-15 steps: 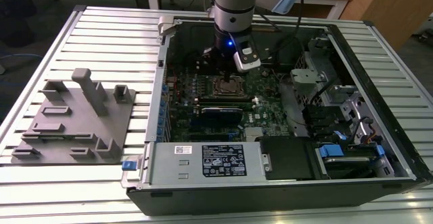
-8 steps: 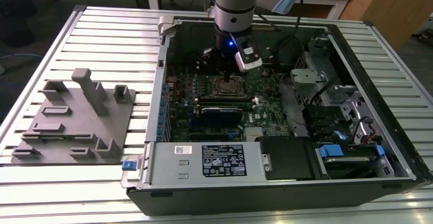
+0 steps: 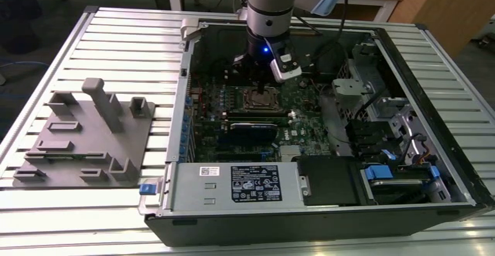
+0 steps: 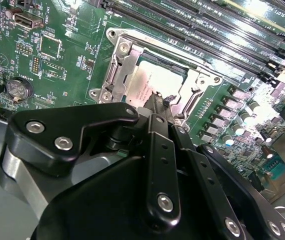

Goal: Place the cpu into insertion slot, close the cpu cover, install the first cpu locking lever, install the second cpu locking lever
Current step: 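Install the second cpu locking lever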

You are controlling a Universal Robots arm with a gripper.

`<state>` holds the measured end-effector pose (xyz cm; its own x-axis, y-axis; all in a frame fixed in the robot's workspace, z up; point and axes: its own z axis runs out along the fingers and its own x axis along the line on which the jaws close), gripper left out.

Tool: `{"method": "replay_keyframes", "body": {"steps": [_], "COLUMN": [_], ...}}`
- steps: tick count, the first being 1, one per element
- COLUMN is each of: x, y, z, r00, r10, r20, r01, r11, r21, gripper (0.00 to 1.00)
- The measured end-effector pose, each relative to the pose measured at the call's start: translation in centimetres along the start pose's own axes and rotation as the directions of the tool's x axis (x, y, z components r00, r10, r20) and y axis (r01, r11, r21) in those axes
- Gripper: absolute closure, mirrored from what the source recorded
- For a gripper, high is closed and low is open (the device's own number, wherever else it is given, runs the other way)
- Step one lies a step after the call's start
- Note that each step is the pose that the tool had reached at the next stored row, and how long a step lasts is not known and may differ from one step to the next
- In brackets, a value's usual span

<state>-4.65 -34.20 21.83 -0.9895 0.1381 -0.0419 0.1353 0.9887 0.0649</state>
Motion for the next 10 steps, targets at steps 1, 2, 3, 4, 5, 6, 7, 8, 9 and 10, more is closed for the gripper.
{"method": "replay_keyframes", "body": {"steps": [1, 2, 3, 4, 5, 6, 7, 8, 9, 10], "x": [0.0, 0.0, 0.0, 0.0, 0.0, 0.0, 0.0, 0.0, 0.0, -0.01], "y": [0.0, 0.0, 0.0, 0.0, 0.0, 0.0, 0.0, 0.0, 0.01, 0.01], "z": [0.0, 0.0, 0.0, 0.0, 0.0, 0.0, 0.0, -0.03, -0.09, -0.18], "r00": [1.0, 1.0, 1.0, 1.0, 1.0, 1.0, 1.0, 1.0, 1.0, 1.0], "r10": [0.0, 0.0, 0.0, 0.0, 0.0, 0.0, 0.0, 0.0, 0.0, 0.0], "r20": [0.0, 0.0, 0.0, 0.0, 0.0, -0.0001, 0.0, -0.0001, -0.0001, -0.0001], "r01": [0.0, 0.0, 0.0, 0.0, 0.0, 0.0, 0.0, 0.0, 0.0, 0.0], "r11": [1.0, 1.0, 1.0, 1.0, 1.0, 1.0, 1.0, 1.0, 1.0, 1.0], "r21": [0.0001, 0.0, 0.0, 0.0, 0.0, 0.0, 0.0, 0.0, 0.0001, 0.0001], "gripper": [0.9, 0.9, 0.9, 0.9, 0.9, 0.9, 0.9, 0.9, 0.9, 0.9]}}
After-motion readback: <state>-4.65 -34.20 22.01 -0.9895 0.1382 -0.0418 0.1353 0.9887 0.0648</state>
